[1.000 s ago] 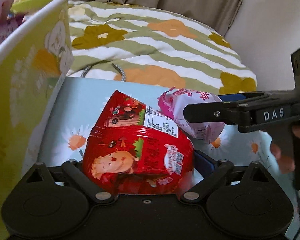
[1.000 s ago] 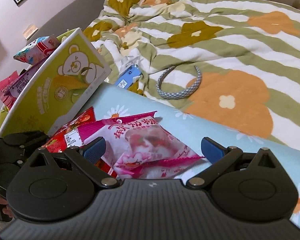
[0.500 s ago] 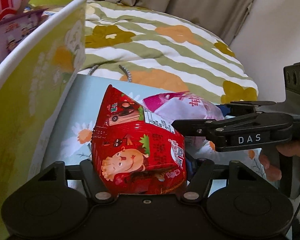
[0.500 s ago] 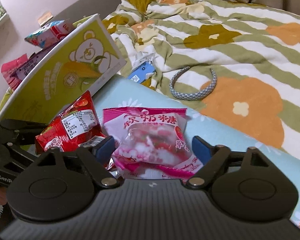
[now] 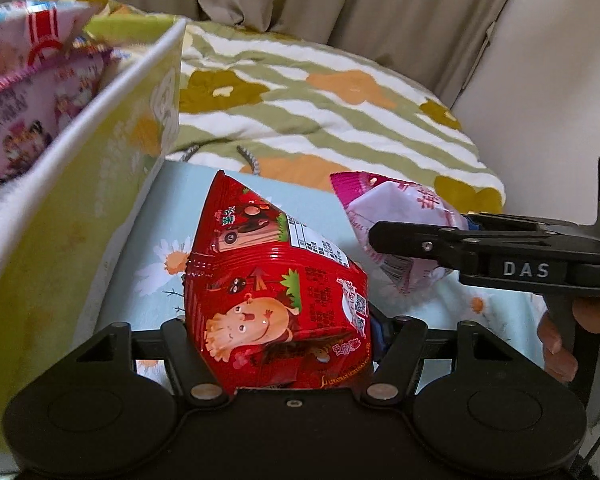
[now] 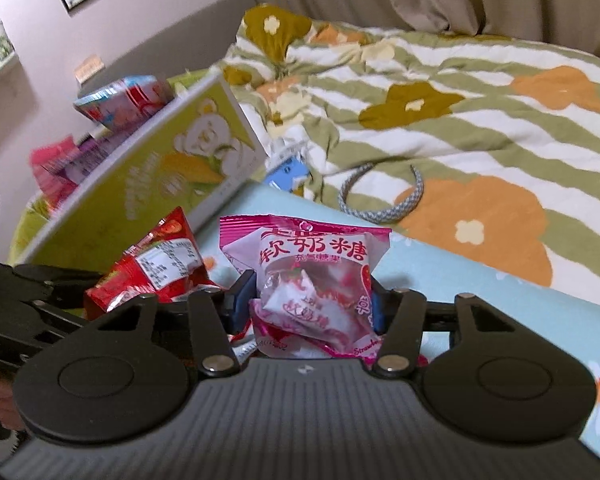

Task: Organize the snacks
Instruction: 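Grasp the red cartoon bag with the left tool while the right tool grasps the pink candy bag, then lift both held bags and carry them over the yellow box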

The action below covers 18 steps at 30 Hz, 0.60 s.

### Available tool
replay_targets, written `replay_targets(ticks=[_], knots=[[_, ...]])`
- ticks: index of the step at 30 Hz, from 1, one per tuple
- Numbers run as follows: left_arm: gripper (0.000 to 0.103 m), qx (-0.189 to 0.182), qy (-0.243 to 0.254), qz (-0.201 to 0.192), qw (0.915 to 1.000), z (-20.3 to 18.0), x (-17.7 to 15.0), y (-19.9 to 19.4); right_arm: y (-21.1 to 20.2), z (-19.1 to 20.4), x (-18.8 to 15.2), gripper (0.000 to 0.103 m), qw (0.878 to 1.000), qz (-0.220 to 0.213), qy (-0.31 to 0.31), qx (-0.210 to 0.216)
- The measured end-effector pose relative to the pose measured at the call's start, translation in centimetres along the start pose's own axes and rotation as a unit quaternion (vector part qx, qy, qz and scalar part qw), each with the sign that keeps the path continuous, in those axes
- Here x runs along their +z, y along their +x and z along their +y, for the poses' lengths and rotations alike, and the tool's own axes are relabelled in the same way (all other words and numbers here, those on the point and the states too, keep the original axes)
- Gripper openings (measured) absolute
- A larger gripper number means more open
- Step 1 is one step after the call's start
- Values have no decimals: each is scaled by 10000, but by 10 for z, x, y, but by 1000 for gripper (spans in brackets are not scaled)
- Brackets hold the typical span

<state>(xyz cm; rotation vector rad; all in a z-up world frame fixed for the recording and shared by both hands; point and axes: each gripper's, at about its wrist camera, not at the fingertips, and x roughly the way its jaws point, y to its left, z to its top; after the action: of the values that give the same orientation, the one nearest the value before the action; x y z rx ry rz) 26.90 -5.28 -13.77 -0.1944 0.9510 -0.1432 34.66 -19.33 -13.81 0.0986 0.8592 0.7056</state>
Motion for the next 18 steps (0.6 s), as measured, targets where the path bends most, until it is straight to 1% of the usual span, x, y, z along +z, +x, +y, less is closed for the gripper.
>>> replay_targets(ticks=[5, 12, 18], knots=[[69, 68, 72, -256, 9996, -5, -7, -40, -37, 28, 1, 69, 9996, -291, -7, -52], [69, 212, -86, -721, 9971, 6, -20, -112, -88, 87, 2, 69, 9973, -693, -208, -143], [69, 220, -254, -1115, 9932, 26, -28, -166, -110, 141, 5, 69, 9948, -966, -327, -47]])
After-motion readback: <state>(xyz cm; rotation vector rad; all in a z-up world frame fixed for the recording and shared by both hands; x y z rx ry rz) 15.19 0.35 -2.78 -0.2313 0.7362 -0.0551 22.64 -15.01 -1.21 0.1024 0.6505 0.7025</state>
